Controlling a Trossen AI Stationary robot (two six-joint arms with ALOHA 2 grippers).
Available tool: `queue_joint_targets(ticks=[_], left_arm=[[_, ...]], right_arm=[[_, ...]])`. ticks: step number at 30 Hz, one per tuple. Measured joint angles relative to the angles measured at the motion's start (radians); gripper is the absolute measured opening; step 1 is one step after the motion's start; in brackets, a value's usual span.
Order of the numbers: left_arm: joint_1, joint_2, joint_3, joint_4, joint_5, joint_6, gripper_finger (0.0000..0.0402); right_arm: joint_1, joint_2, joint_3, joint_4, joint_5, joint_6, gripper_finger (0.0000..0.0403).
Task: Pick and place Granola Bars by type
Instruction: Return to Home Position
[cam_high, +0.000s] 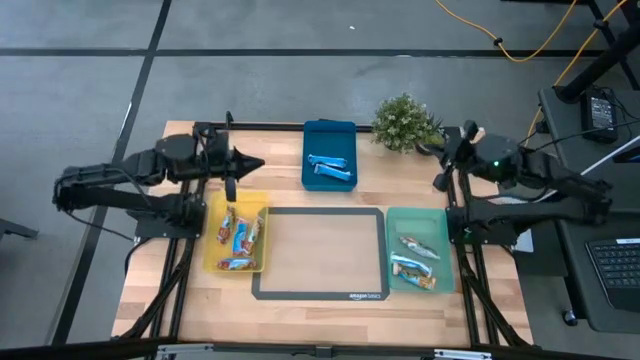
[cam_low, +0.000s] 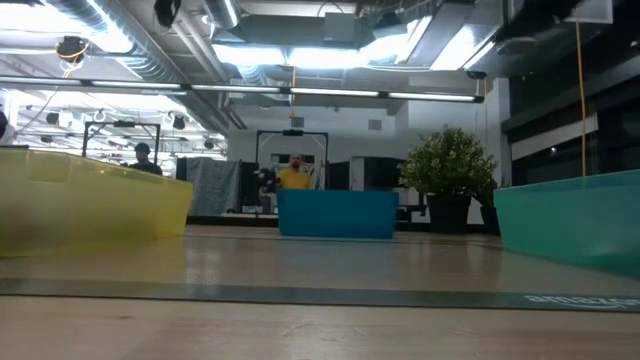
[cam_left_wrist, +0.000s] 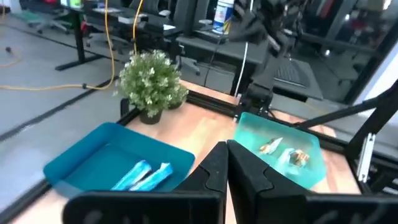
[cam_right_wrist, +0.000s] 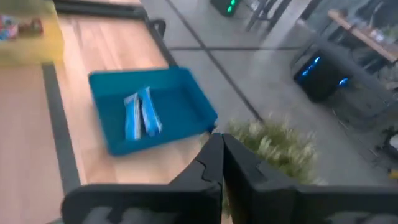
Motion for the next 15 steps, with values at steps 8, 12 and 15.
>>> queue_joint_targets(ticks=[8, 12, 15], left_arm=[[0.007, -0.109, -0.465, 0.551, 0.014, -0.178, 0.0001], [-0.038, -0.109, -0.662, 0.810, -0.062, -0.232, 0.0001], [-0.064, -0.130, -0.741, 0.866, -0.111, -0.244, 0.0001]], right_arm=[[-0.045, -0.296, -0.370, 0.139, -0.227, 0.137, 0.0011], [-0.044, -0.380, -0.388, 0.219, -0.257, 0.105, 0.0004], [-0.045, -0.429, -0.403, 0.222, -0.229, 0.109, 0.0008]])
